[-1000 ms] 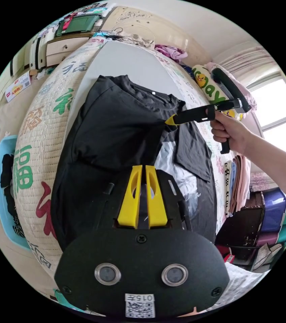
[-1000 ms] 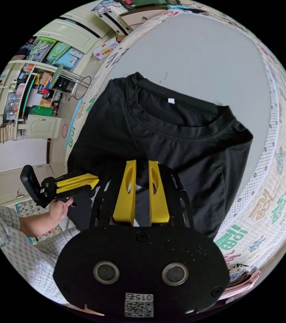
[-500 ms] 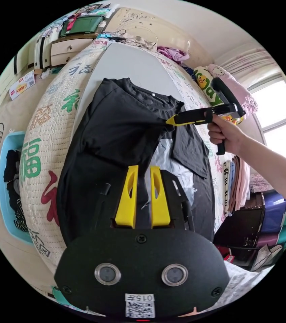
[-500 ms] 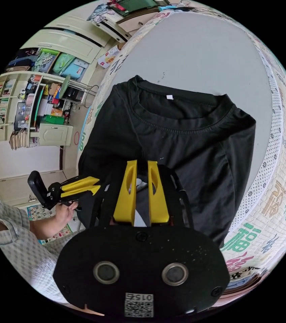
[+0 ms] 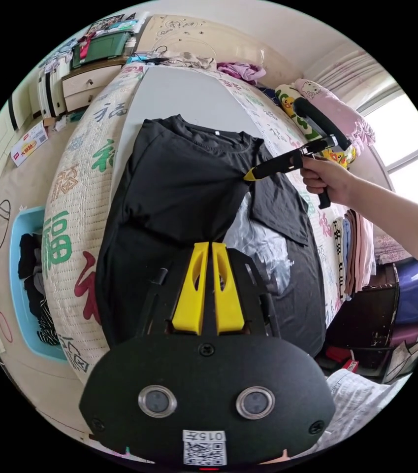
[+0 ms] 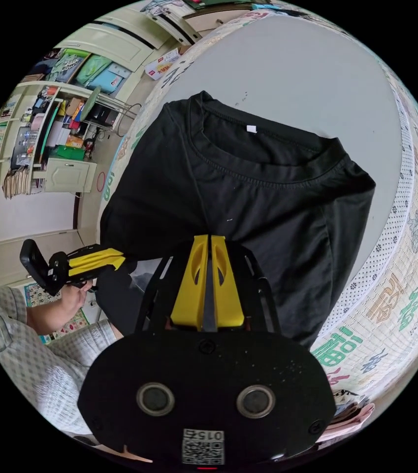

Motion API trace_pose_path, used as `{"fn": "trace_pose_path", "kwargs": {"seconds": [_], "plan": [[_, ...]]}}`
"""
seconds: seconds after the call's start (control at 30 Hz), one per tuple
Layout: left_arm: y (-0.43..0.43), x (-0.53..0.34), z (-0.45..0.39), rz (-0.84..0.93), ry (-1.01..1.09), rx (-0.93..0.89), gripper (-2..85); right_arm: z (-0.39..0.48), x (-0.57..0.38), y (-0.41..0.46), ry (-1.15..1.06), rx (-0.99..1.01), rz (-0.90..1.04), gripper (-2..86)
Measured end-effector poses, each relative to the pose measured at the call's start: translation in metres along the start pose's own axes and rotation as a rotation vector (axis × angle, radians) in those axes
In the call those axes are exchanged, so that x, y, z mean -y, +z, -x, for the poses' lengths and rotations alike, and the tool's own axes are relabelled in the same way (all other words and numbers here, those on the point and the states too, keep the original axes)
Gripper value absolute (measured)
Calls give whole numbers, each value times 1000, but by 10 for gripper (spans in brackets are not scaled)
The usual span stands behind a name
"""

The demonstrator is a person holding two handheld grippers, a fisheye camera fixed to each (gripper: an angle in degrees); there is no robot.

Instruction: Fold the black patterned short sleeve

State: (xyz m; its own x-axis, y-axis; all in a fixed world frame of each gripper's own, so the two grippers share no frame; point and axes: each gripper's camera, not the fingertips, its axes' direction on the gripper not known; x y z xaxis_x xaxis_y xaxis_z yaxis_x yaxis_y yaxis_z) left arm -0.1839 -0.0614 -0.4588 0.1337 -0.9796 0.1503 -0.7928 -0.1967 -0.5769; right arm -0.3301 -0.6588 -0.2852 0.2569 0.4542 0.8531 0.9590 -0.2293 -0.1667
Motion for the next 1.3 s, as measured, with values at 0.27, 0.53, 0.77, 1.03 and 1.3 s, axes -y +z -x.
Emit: {"fn": "trace_pose_path", "kwargs": {"seconds": [0.27,0.53,0.77,1.03,1.3], "plan": [[12,5,-6,93,80,-29,0,5,-11,38,-5,-14,32,19],[-37,97,25,-193,195,-11,71,-47,-24,8,211,-189,-264,93],[16,231,56,-17,196,26,106,-84,2,46,301,-185,-183,105],[57,255,27,165,340,234,28,-81,0,101,275,-170,-106,13],[-10,218,-5,25,378,183,-1,-45,-81,86,182,-112,-326,-2]]}}
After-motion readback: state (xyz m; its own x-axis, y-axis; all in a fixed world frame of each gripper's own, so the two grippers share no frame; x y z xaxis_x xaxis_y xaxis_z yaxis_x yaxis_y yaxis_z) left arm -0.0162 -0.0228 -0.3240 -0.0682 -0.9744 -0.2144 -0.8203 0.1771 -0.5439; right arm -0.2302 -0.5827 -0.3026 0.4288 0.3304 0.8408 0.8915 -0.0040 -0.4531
